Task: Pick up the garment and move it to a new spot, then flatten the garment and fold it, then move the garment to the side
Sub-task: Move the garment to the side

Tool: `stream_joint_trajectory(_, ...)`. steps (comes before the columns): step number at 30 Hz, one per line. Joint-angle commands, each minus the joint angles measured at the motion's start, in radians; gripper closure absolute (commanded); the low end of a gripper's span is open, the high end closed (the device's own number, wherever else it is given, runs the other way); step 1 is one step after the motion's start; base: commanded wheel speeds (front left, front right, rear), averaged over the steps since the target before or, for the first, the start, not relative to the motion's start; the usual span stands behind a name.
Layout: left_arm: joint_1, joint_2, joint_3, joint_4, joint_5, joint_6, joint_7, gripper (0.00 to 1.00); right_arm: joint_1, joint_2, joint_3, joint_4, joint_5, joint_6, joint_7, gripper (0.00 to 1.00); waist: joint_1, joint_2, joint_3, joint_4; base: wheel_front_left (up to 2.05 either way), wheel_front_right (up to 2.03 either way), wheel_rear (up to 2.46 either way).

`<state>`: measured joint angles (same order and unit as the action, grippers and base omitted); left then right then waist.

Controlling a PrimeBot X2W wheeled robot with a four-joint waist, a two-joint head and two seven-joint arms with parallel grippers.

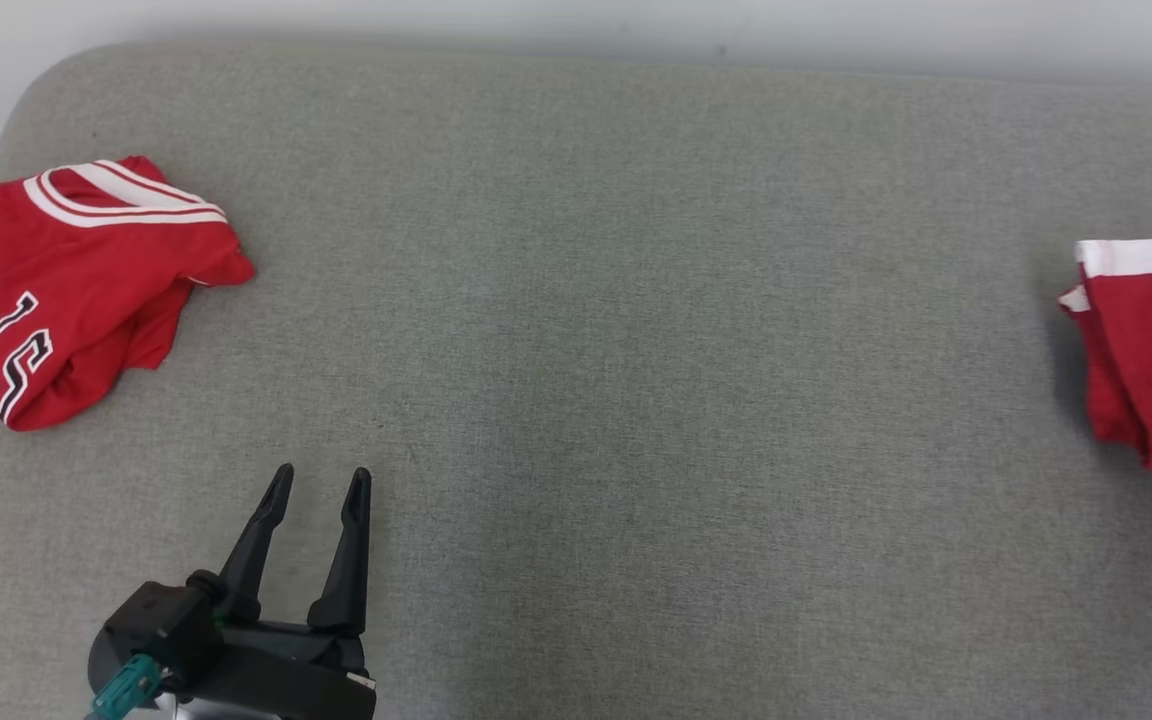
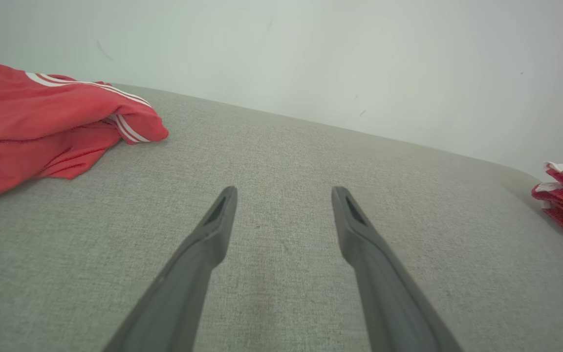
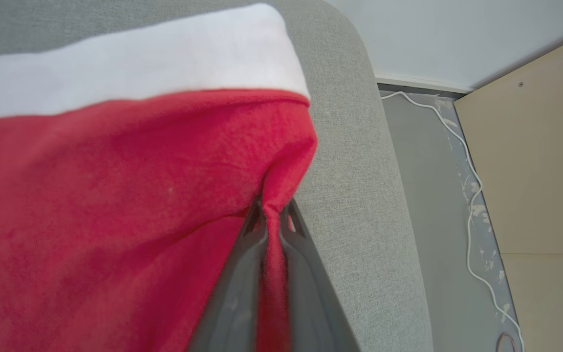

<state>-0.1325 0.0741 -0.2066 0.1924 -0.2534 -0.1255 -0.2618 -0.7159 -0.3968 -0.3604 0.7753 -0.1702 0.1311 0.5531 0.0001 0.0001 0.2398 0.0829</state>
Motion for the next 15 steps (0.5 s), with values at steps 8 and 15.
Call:
stream_joint_trajectory(8, -0.018, 0.013, 0.002, -0.008, 0.013, -0.004, -0.005, 0.0, -0.004, -0.021, -0.09, 0.013, -0.111, -0.001, -0.073, 1.0, -0.0001, -0.0001, 0.035, 0.04, 0.0, 0.0, 0.0)
stream_joint_trajectory(15, -0.02, 0.015, 0.006, -0.008, 0.014, -0.005, -0.005, 0.0, -0.025, 0.034, -0.137, 0.019, -0.16, -0.001, -0.147, 0.0, -0.0001, -0.0001, 0.041, 0.039, 0.0, 0.0, 0.0)
